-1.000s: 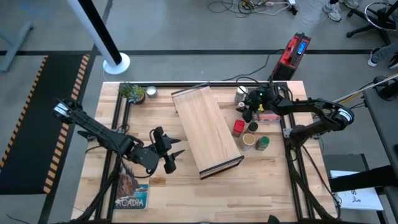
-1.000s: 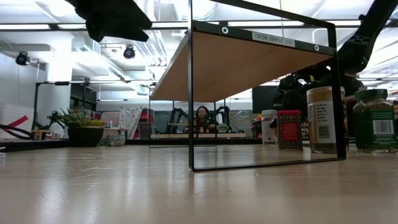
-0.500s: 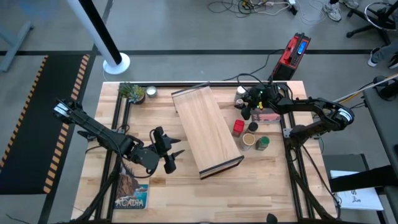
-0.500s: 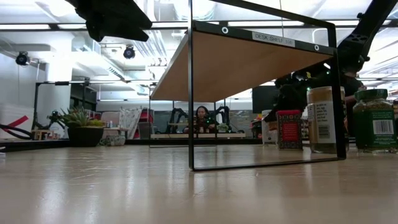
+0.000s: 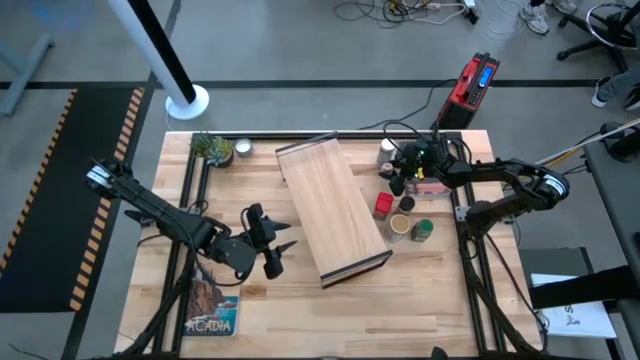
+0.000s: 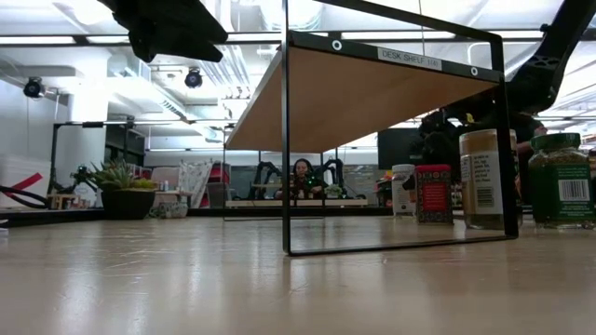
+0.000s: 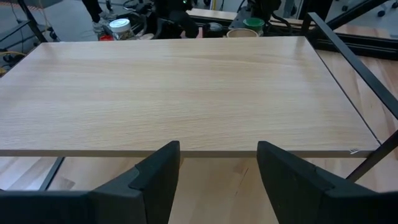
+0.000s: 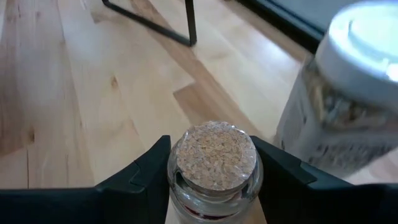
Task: Shelf spices
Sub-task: Remove the transparent seasoning bottle from the shelf, then put the green seasoning bottle on the shelf
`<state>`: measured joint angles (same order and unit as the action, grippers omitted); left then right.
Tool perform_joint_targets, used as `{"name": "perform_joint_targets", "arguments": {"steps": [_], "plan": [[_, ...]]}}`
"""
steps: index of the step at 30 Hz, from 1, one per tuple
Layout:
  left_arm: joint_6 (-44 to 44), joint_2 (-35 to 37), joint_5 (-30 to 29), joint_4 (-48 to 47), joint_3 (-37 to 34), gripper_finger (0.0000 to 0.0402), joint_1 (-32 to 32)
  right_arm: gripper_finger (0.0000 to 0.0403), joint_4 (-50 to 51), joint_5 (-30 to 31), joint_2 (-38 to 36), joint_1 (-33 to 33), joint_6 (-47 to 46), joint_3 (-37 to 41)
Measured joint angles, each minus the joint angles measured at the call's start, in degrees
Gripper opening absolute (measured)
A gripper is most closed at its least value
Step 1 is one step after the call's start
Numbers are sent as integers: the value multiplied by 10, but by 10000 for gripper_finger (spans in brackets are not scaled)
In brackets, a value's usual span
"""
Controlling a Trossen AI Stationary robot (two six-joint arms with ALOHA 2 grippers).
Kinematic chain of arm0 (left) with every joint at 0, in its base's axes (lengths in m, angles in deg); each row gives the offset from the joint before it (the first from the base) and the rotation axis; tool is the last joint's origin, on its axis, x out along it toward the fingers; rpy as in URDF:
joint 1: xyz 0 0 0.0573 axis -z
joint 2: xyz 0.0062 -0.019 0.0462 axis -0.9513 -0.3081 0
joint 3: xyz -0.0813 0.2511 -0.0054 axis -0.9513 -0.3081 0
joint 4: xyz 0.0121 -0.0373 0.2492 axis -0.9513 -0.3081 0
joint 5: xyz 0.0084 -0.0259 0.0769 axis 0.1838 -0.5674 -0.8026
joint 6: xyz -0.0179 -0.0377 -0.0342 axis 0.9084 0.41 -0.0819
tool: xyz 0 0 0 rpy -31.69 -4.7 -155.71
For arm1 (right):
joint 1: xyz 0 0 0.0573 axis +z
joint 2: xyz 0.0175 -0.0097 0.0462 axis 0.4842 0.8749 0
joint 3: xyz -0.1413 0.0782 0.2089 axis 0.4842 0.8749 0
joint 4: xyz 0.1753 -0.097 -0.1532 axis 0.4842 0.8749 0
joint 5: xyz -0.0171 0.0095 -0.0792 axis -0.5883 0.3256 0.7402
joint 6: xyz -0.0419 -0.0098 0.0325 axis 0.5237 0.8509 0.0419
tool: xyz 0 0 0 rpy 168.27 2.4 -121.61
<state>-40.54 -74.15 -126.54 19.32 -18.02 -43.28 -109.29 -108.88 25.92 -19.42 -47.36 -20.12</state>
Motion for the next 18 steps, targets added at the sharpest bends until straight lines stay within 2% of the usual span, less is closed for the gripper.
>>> {"name": "perform_joint_targets", "arguments": {"steps": [9,18], "plan": [[0,0,0,2,0,204,0,184,-5,15,0,0,-1,20],[0,0,0,2,0,204,0,252,-3,15,0,0,-11,4]]}}
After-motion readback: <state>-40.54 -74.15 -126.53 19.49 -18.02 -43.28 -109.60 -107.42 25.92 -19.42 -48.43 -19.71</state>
